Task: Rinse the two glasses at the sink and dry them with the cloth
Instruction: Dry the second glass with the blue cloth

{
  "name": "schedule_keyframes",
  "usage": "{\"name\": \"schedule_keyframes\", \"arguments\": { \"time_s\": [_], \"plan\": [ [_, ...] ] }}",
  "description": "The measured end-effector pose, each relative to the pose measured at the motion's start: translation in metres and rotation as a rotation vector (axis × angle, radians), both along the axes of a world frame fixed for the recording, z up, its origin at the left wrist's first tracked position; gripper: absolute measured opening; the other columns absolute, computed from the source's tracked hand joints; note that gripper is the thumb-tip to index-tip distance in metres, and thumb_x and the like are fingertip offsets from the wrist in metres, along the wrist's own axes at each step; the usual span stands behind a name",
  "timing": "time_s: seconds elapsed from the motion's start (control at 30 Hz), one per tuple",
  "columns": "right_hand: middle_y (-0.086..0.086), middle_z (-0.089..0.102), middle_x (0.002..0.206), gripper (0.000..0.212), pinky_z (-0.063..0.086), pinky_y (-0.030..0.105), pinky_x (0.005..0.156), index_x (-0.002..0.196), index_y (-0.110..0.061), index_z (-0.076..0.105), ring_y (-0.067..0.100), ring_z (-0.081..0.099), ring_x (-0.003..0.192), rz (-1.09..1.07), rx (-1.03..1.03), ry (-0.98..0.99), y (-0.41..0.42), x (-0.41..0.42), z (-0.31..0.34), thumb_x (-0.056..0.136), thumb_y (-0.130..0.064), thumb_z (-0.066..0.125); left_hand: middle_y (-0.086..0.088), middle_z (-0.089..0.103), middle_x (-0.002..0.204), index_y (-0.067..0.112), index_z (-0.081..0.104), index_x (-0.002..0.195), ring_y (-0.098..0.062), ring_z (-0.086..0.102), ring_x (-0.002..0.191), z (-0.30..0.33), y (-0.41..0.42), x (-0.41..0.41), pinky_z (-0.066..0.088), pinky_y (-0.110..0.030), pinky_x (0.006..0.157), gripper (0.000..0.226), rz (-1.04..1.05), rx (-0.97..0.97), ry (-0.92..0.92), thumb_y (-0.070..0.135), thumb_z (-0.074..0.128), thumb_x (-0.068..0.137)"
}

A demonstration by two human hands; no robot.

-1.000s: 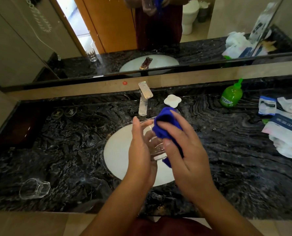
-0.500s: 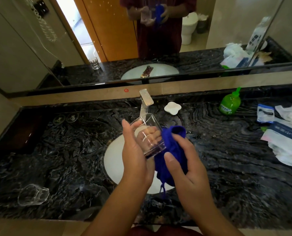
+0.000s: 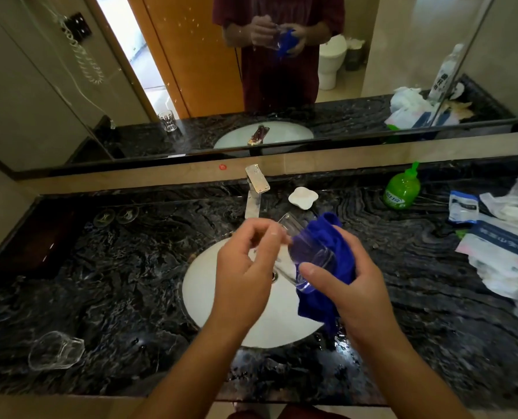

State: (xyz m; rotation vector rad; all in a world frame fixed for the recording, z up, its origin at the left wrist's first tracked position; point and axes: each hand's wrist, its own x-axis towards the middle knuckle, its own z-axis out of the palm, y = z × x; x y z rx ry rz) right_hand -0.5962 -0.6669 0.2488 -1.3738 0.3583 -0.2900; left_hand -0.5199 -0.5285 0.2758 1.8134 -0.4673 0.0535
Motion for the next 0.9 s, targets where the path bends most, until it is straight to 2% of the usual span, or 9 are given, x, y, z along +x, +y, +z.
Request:
{"name": "schedule_keyframes", "arguments": {
  "time_s": [0.13, 0.23, 0.33, 0.43, 0.53, 0.67, 0.77, 0.83, 0.9],
  "plan": [
    [-0.015, 0.065, 0.126, 0.067, 0.058, 0.031, 0.091, 0.126, -0.053, 0.056, 0.012, 0.068, 0.111, 0.04, -0.279, -0.082, 0.0, -0.007, 0.004, 0.069, -0.037, 0.087, 0.0, 0.077, 0.086, 0.012, 0.069, 0.091, -0.015, 0.072, 0.084, 0.015, 0.004, 0.009, 0.055, -0.029, 0.074, 0.032, -0.19, 0.137, 0.238, 0.036, 0.054, 0.103],
    [-0.018, 0.057, 0.129, 0.062, 0.055, 0.025, 0.093, 0.128, -0.048, 0.056, 0.011, 0.063, 0.116, 0.066, -0.414, -0.159, 0.0, -0.009, 0.008, 0.071, -0.046, 0.081, -0.01, 0.076, 0.075, 0.006, 0.063, 0.092, -0.023, 0.07, 0.075, 0.023, 0.005, 0.009, 0.054, -0.041, 0.078, 0.038, -0.267, 0.054, 0.373, 0.038, 0.047, 0.104],
    [-0.018, 0.055, 0.131, 0.058, 0.051, 0.018, 0.093, 0.13, -0.044, 0.056, 0.009, 0.059, 0.12, 0.078, -0.478, -0.191, -0.003, -0.011, 0.016, 0.075, -0.047, 0.076, -0.008, 0.071, 0.064, 0.008, 0.06, 0.09, -0.02, 0.066, 0.066, 0.027, 0.002, 0.001, 0.054, -0.037, 0.075, 0.035, -0.301, -0.075, 0.382, 0.039, 0.045, 0.1],
    [-0.018, 0.06, 0.13, 0.039, 0.052, 0.026, 0.093, 0.119, -0.046, 0.067, 0.012, 0.063, 0.118, 0.143, -0.285, -0.215, -0.011, -0.013, 0.028, 0.08, -0.046, 0.063, -0.007, 0.066, 0.055, 0.002, 0.06, 0.089, -0.017, 0.063, 0.054, 0.024, 0.001, -0.003, 0.053, -0.024, 0.065, 0.038, -0.269, -0.215, 0.38, 0.037, 0.046, 0.097],
    [-0.007, 0.063, 0.137, 0.037, 0.052, 0.046, 0.102, 0.115, -0.029, 0.075, 0.024, 0.062, 0.125, 0.206, -0.052, -0.274, -0.019, -0.012, 0.038, 0.086, -0.049, 0.062, -0.009, 0.061, 0.047, 0.01, 0.064, 0.083, -0.016, 0.058, 0.046, 0.017, 0.0, -0.003, 0.049, -0.018, 0.061, 0.036, -0.274, -0.357, 0.454, 0.035, 0.047, 0.102],
    [0.0, 0.066, 0.137, 0.035, 0.055, 0.03, 0.096, 0.107, -0.019, 0.079, 0.021, 0.066, 0.123, 0.221, 0.081, -0.294, -0.015, -0.002, 0.043, 0.097, -0.042, 0.055, -0.006, 0.058, 0.044, 0.015, 0.065, 0.076, -0.015, 0.056, 0.041, 0.003, -0.006, -0.008, 0.049, -0.025, 0.06, 0.033, -0.379, -0.551, 0.613, 0.034, 0.049, 0.097],
    [0.0, 0.077, 0.115, 0.038, 0.058, 0.024, 0.083, 0.099, -0.024, 0.082, 0.015, 0.074, 0.104, 0.175, 0.256, -0.263, -0.008, 0.007, 0.037, 0.095, -0.037, 0.047, -0.016, 0.061, 0.068, 0.011, 0.07, 0.09, -0.021, 0.062, 0.06, -0.008, -0.013, -0.011, 0.051, -0.037, 0.07, 0.03, -0.301, -0.627, 0.703, 0.033, 0.052, 0.099],
    [0.007, 0.077, 0.112, 0.04, 0.059, 0.03, 0.086, 0.109, -0.02, 0.078, 0.02, 0.074, 0.104, 0.112, 0.39, -0.224, -0.001, 0.011, 0.029, 0.094, -0.037, 0.045, -0.017, 0.06, 0.086, 0.007, 0.072, 0.096, -0.024, 0.064, 0.071, -0.008, -0.018, -0.011, 0.056, -0.037, 0.073, 0.033, -0.206, -0.717, 0.78, 0.033, 0.052, 0.102],
    [0.011, 0.072, 0.127, 0.046, 0.054, 0.038, 0.102, 0.13, -0.012, 0.066, 0.024, 0.068, 0.119, 0.054, 0.494, -0.216, 0.008, 0.009, 0.023, 0.096, -0.035, 0.046, -0.016, 0.071, 0.082, 0.007, 0.078, 0.087, -0.02, 0.071, 0.073, -0.006, -0.023, -0.009, 0.059, -0.033, 0.072, 0.045, -0.141, -0.783, 0.849, 0.033, 0.046, 0.105]
  ]
}}
